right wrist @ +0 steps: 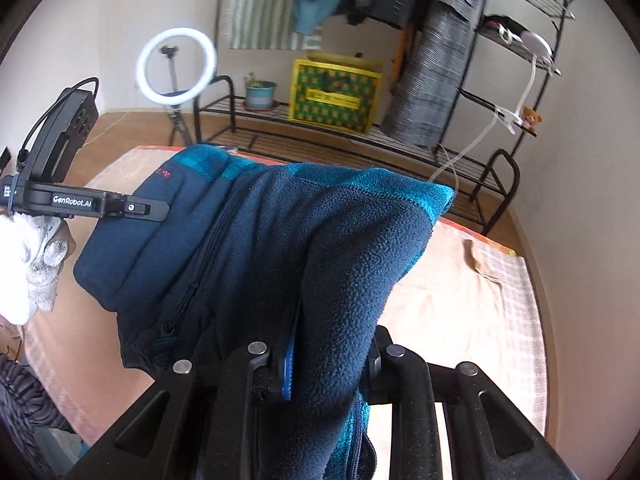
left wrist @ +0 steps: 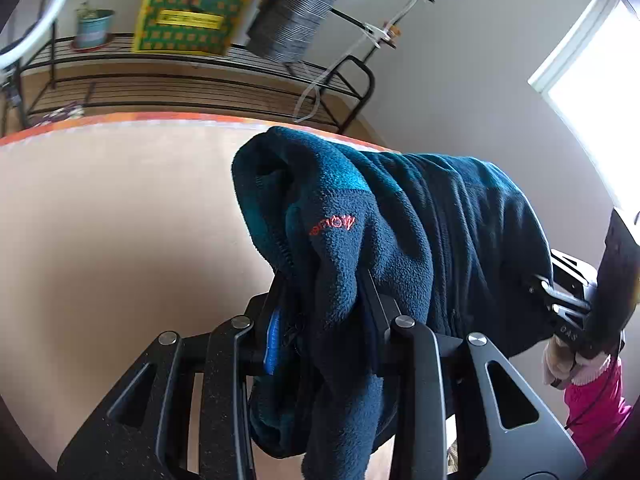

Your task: Fold large clothes

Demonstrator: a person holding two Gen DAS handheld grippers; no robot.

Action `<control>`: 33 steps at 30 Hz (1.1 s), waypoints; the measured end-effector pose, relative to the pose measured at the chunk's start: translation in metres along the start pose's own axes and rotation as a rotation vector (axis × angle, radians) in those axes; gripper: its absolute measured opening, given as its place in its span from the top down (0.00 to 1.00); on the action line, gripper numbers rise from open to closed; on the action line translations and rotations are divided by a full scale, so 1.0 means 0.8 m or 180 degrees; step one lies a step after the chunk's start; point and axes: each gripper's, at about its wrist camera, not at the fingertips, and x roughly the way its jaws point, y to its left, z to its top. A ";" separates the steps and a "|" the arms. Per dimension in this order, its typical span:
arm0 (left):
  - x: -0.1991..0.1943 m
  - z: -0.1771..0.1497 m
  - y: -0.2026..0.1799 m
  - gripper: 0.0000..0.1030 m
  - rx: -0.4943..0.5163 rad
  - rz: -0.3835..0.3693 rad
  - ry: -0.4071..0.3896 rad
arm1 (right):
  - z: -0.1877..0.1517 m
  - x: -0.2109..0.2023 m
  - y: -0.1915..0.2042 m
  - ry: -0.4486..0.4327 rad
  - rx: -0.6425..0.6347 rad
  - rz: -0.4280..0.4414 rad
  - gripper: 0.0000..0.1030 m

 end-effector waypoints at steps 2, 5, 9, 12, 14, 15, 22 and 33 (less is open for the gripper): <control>0.031 0.018 -0.017 0.69 0.0046 -0.0063 0.0035 | 0.005 0.012 -0.033 0.0022 0.0067 -0.0049 0.79; 0.071 0.040 -0.041 0.69 0.0133 -0.0151 0.0050 | 0.012 0.025 -0.086 0.0026 0.0192 -0.0152 0.79; 0.128 0.072 -0.073 0.70 0.0199 -0.0269 0.0027 | 0.017 0.039 -0.143 0.0025 0.0259 -0.0310 0.79; 0.164 0.092 -0.089 0.70 0.0216 -0.0328 0.0007 | 0.022 0.047 -0.178 0.0015 0.0271 -0.0411 0.79; 0.185 0.105 -0.098 0.70 0.0220 -0.0357 -0.0005 | 0.029 0.056 -0.202 0.0015 0.0242 -0.0472 0.79; 0.194 0.110 -0.103 0.70 0.0223 -0.0376 -0.0015 | 0.032 0.060 -0.213 0.0019 0.0244 -0.0491 0.79; 0.264 0.148 -0.132 0.70 0.0275 -0.0403 -0.0093 | 0.057 0.106 -0.291 0.0016 0.0342 -0.0661 0.79; 0.382 0.156 -0.089 0.69 0.0002 -0.0205 0.0146 | 0.015 0.242 -0.380 0.0232 0.0579 -0.0975 0.69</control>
